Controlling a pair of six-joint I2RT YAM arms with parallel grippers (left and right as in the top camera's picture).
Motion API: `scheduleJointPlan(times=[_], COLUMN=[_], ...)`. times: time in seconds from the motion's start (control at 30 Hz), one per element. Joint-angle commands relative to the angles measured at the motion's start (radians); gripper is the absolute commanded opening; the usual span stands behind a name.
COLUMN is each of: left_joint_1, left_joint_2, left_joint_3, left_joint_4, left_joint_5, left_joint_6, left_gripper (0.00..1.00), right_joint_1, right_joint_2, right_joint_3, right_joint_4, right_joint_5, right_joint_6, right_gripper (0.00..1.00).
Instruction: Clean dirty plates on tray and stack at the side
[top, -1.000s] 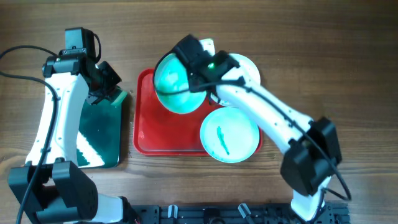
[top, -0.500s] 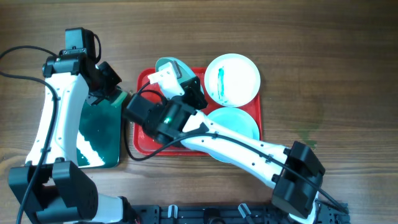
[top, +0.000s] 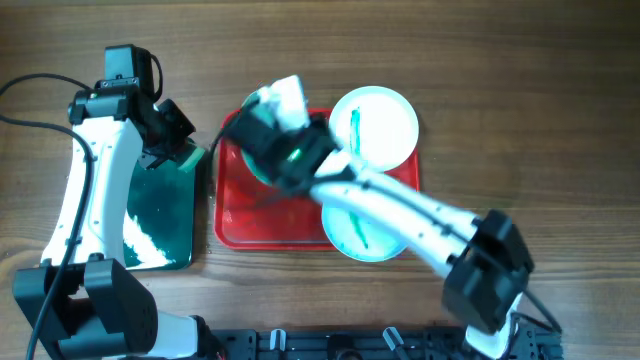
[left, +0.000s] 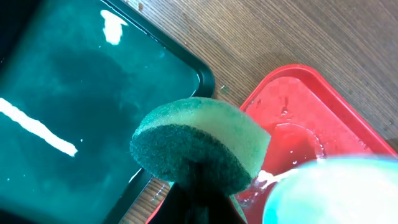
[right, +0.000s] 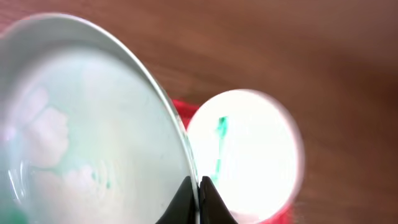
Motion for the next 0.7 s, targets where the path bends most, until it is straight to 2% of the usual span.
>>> scheduleJointPlan(times=[0.0, 0.23, 0.27, 0.3, 0.37, 0.43, 0.6, 0.67], left_joint_1=[0.006, 0.006, 0.006, 0.006, 0.006, 0.006, 0.006, 0.006], left_joint_2=[-0.010, -0.010, -0.010, -0.010, -0.010, -0.010, -0.010, -0.010], left_joint_3=[0.012, 0.012, 0.012, 0.012, 0.012, 0.012, 0.012, 0.012], left_joint_4=[-0.001, -0.001, 0.000, -0.001, 0.000, 0.000, 0.000, 0.002], left_joint_5=[0.008, 0.008, 0.008, 0.008, 0.008, 0.008, 0.008, 0.008], left_joint_6=[0.012, 0.012, 0.012, 0.012, 0.012, 0.012, 0.012, 0.012], left_gripper=[0.04, 0.04, 0.04, 0.04, 0.04, 0.04, 0.04, 0.04], right_joint_1=[-0.127, -0.200, -0.200, -0.200, -0.209, -0.243, -0.307, -0.306], right_joint_2=[0.017, 0.123, 0.126, 0.126, 0.126, 0.126, 0.195, 0.254], right_joint_3=[-0.059, -0.108, -0.108, -0.108, -0.108, -0.108, -0.031, 0.014], right_joint_4=[0.071, 0.079, 0.074, 0.068, 0.086, 0.143, 0.205, 0.199], right_joint_5=[-0.462, -0.647, -0.665, -0.664, -0.691, -0.755, -0.840, -0.847], right_joint_6=[0.058, 0.069, 0.061, 0.013, -0.096, -0.274, -0.637, -0.717], right_gripper=[0.04, 0.04, 0.08, 0.13, 0.32, 0.42, 0.45, 0.46])
